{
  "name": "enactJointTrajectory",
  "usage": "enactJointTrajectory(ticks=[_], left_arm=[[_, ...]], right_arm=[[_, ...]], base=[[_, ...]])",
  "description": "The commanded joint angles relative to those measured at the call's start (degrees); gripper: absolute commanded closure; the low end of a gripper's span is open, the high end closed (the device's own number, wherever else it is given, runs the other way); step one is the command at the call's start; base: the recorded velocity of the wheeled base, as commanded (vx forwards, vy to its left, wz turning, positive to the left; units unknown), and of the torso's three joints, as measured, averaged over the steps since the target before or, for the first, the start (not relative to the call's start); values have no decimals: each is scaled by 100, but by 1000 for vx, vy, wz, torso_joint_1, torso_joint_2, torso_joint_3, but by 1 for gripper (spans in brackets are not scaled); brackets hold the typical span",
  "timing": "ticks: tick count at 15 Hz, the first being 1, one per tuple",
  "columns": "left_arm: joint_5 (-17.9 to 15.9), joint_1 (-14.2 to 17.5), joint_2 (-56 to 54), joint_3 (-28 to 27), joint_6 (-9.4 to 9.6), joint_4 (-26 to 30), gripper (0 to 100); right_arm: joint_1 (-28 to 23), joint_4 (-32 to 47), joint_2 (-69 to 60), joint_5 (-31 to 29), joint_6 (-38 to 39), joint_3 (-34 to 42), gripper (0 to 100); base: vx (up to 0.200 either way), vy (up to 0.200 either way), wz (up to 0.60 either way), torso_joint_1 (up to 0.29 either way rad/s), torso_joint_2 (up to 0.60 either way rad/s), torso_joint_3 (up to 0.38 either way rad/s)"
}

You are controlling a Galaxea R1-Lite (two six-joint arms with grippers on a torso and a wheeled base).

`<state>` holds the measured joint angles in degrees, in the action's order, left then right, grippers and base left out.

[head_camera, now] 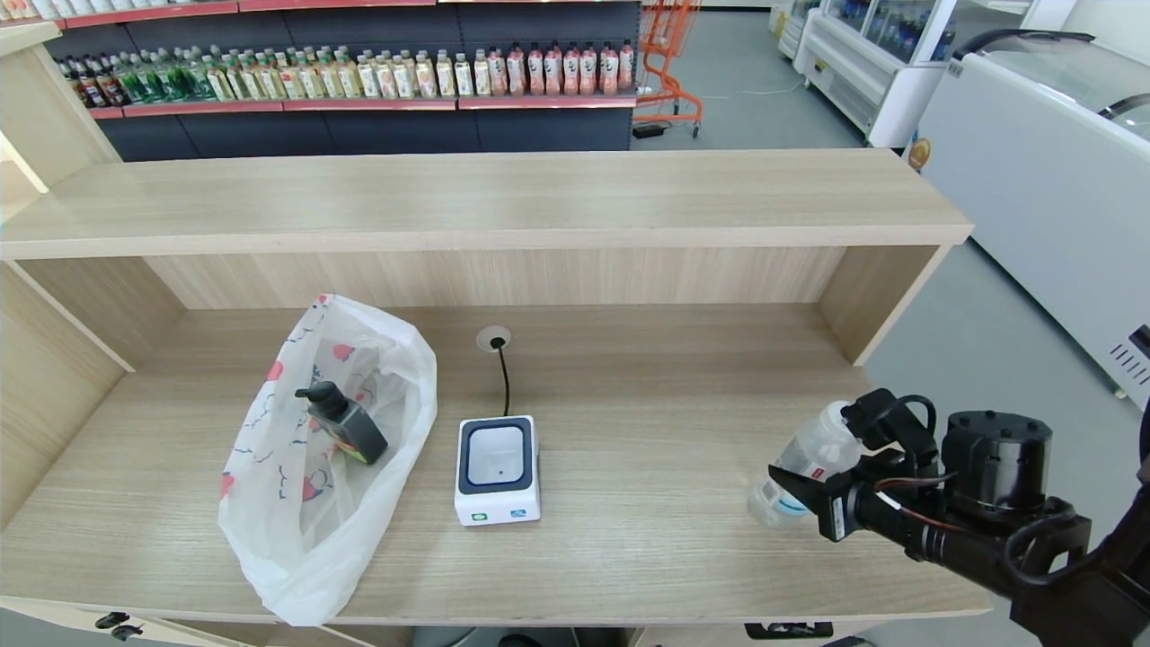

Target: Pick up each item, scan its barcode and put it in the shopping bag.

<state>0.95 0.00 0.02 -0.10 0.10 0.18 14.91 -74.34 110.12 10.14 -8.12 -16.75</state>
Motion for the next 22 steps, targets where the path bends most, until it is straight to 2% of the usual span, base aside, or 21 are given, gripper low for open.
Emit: enactJointTrajectory(ticks=[1, 4, 5, 6, 9, 11, 14, 17, 22], left_arm=[[2, 0, -2, 1, -1, -1, 0], [2, 0, -2, 1, -1, -1, 0], [2, 0, -2, 1, -1, -1, 0], [2, 0, -2, 1, -1, -1, 0], [2, 0, -2, 1, -1, -1, 0], [2, 0, -2, 1, -1, -1, 0], [2, 0, -2, 1, -1, -1, 0], [2, 0, -2, 1, -1, -1, 0], [2, 0, -2, 1, -1, -1, 0]], right_arm=[[3, -28, -386, 418, 223, -30, 100], [21, 33, -1317, 1746, 935, -215, 100], [30, 148, -1783, 2651, 1287, -294, 100], [30, 218, -1985, 3196, 1295, -250, 100], [47, 165, -2293, 4268, 1093, -215, 100], [100, 183, -2425, 4751, 759, -162, 100], [408, 209, -2460, 4883, -76, 75, 100], [425, 288, -2442, 5578, -928, 67, 100], [390, 297, -2504, 6430, -1183, -30, 100]], base=[[0, 0, 0, 0, 0, 0], [0, 0, 0, 0, 0, 0], [0, 0, 0, 0, 0, 0], [0, 0, 0, 0, 0, 0], [0, 0, 0, 0, 0, 0], [0, 0, 0, 0, 0, 0], [0, 0, 0, 0, 0, 0], [0, 0, 0, 0, 0, 0], [0, 0, 0, 0, 0, 0]])
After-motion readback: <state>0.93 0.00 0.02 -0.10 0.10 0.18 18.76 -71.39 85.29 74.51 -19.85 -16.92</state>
